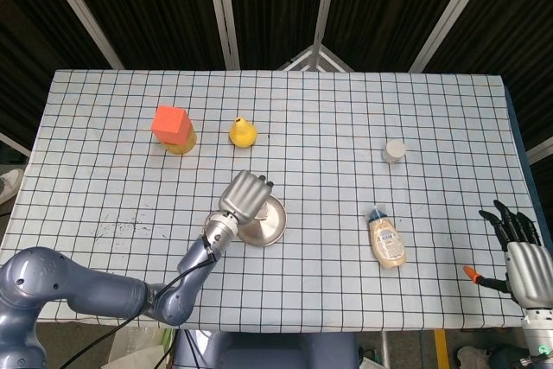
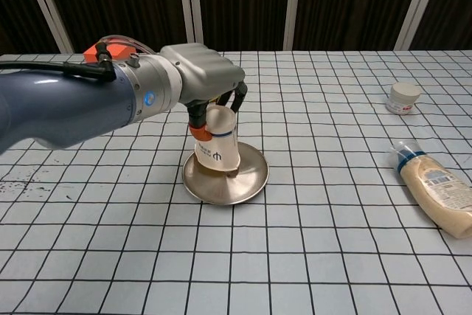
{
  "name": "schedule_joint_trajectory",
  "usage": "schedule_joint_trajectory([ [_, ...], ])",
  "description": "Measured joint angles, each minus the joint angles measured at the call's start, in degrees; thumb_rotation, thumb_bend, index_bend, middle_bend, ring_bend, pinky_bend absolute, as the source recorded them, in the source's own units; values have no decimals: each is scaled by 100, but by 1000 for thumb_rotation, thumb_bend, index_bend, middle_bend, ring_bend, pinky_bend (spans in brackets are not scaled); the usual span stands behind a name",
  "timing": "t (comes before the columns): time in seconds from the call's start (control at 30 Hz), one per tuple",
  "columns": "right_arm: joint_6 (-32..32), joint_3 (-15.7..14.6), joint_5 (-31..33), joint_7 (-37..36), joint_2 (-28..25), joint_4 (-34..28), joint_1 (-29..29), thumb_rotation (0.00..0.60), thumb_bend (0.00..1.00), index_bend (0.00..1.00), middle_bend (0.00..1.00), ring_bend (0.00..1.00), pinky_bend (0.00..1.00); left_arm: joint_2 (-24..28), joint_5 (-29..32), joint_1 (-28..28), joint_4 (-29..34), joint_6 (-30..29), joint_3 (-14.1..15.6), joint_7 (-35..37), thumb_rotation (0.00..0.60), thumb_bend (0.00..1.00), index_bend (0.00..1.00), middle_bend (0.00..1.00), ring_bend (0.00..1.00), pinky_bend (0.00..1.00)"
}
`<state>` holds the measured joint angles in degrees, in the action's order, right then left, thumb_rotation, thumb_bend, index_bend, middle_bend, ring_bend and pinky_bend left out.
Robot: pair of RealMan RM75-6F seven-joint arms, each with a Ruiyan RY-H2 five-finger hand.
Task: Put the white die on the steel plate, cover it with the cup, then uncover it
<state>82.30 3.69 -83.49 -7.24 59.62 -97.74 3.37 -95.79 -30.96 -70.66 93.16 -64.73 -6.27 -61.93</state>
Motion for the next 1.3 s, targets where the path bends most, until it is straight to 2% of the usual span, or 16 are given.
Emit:
schedule_joint_trajectory([
  [0.3, -10, -1, 10, 35, 8, -6, 5, 600, 143, 178, 33, 103, 0, -6, 51, 91, 214, 502, -149, 579, 600, 455, 436, 463, 674, 736],
  [0.53, -6, -6, 3, 18, -6, -14, 0, 600, 143, 178, 33, 104, 0, -10, -299, 147, 140, 337, -154, 683, 600, 455, 424, 463, 674, 736],
  [0.77, -24, -15, 1, 45, -2, -25, 6, 600, 143, 178, 33, 104, 0, -96, -285, 154, 60, 142, -7, 365, 600, 455, 429, 463, 674, 736],
  [1.0, -22, -7, 21, 31, -11, -30, 3, 600, 143, 178, 33, 104, 0, -124, 25, 220, 134, 496, -230, 1139, 600, 456, 435, 465, 675, 737],
  [1.2, -17, -18, -13, 10, -18, -42, 2, 600, 143, 178, 33, 104, 0, -185, -45, 213, 98, 358, -234, 741, 600, 455, 437, 465, 673, 737],
  [1.3, -15, -23, -21, -9, -24, -50, -1, 600, 144, 178, 33, 104, 0, -186, 161, 247, 185, 533, -308, 853, 600, 455, 441, 468, 675, 738],
])
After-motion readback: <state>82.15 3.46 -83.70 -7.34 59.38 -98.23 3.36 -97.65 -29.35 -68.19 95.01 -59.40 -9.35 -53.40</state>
